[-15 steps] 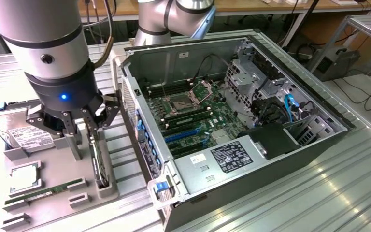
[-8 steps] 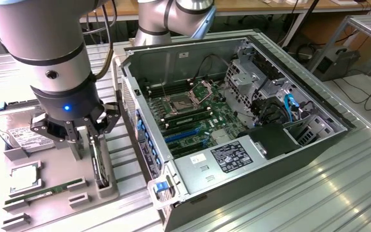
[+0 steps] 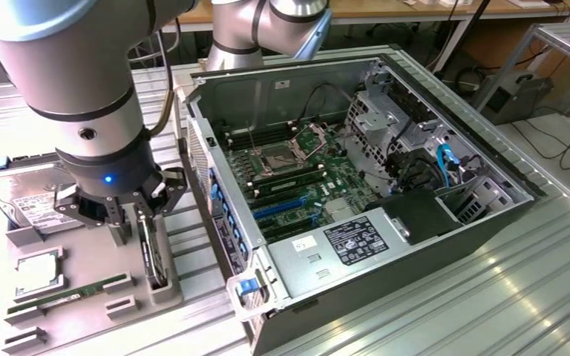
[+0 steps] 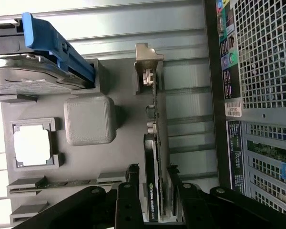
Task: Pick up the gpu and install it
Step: 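Pick up the gpu and move the gpu toward the slot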
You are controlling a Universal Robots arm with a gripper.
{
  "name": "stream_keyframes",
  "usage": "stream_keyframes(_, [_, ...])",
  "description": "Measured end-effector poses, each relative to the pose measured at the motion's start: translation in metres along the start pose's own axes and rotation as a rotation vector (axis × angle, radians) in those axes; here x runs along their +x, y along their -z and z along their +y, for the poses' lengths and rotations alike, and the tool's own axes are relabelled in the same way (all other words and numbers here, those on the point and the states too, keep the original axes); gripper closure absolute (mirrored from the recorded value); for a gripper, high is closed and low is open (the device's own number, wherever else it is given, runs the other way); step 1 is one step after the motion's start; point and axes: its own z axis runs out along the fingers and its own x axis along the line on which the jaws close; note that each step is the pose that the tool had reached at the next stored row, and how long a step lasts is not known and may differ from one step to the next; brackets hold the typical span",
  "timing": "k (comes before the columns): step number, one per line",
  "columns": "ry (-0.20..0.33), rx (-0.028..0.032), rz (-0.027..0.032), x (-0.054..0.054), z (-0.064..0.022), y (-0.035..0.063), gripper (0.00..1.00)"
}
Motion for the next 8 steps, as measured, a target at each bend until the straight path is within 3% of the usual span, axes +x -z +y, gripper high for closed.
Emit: stream_keyframes(8, [0.000,0.0000,-0.0012,0.000,-0.0005,-0.0159,0.64])
